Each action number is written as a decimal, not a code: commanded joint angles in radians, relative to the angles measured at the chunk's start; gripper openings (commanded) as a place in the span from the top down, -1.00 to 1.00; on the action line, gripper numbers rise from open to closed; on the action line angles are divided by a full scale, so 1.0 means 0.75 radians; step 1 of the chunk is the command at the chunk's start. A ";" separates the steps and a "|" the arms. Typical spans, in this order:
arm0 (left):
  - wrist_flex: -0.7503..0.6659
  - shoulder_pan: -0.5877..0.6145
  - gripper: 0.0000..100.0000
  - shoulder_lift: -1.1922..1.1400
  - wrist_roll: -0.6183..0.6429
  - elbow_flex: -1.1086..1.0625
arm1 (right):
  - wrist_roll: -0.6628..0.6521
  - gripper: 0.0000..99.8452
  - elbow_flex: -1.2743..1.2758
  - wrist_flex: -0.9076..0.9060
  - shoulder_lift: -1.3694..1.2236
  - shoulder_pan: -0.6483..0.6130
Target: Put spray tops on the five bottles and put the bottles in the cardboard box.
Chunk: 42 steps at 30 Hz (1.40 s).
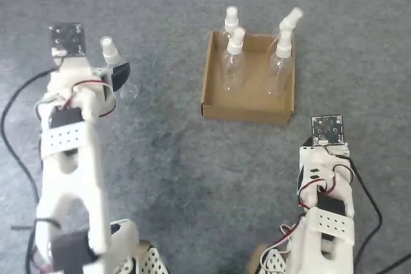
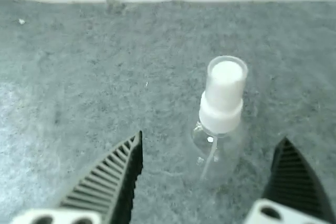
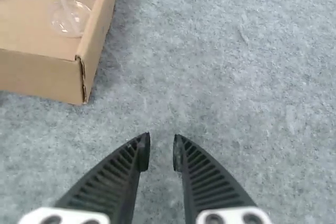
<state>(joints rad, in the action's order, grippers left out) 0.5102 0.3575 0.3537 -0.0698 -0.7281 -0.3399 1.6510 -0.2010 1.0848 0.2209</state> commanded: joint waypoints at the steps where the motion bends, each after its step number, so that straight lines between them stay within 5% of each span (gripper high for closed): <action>1: -0.035 -0.006 0.27 -0.164 0.016 0.181 | 0.018 0.90 0.035 -0.009 0.021 -0.011; 19: -0.133 -0.082 0.28 -0.548 0.014 0.300 | 0.018 0.90 0.035 -0.009 0.021 -0.013; 42: -0.295 -0.106 0.85 -0.573 0.006 0.277 | 0.018 0.90 0.035 -0.009 0.021 -0.013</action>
<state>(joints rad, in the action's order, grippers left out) 0.3015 0.2946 -0.1066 -0.0698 -0.5547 -0.3399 1.6510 -0.2010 1.0848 0.2209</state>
